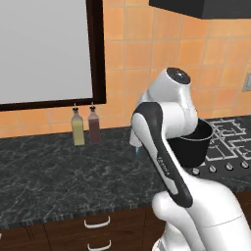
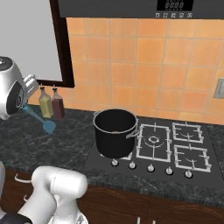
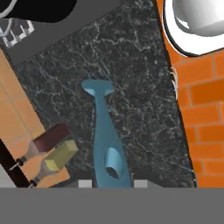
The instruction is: Put the broccoli and sweet potato in the pot. Retrieve the spatula and lightly stir the vegetables in the pot.
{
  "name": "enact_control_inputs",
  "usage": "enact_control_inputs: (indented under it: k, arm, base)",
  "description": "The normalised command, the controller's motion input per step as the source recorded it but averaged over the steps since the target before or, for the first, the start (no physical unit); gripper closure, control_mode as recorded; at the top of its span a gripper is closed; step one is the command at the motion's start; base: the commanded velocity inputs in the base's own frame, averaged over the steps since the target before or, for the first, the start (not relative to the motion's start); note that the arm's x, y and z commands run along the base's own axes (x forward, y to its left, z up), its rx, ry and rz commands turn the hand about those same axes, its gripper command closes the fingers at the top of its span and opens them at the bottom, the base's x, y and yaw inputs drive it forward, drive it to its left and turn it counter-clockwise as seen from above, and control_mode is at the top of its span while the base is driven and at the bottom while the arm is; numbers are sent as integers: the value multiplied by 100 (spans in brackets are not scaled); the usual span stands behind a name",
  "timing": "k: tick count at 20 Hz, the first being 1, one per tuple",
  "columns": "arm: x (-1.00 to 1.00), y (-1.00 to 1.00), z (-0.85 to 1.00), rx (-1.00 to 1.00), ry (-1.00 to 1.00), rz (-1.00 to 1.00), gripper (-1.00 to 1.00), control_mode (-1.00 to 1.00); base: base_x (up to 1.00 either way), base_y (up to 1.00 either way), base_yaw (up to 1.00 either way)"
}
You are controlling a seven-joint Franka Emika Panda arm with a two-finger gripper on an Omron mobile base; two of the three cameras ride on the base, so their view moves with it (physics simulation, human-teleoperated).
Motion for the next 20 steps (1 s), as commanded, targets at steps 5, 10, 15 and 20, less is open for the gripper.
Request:
enact_control_inputs:
  k: [5, 10, 15, 20]
  arm:
    - [-4, -83, 89, 33, -3, -37, 100, -100]
    - [8, -89, 54, 25, 5, -55, 100, -100]
    - [10, -88, 16, 29, 18, -53, 100, -100]
    - [59, -67, -4, 28, 19, -36, 100, -100]
  base:
    - [0, 0, 0]
    - [0, 0, 0]
    - [0, 0, 0]
    - [0, 0, 0]
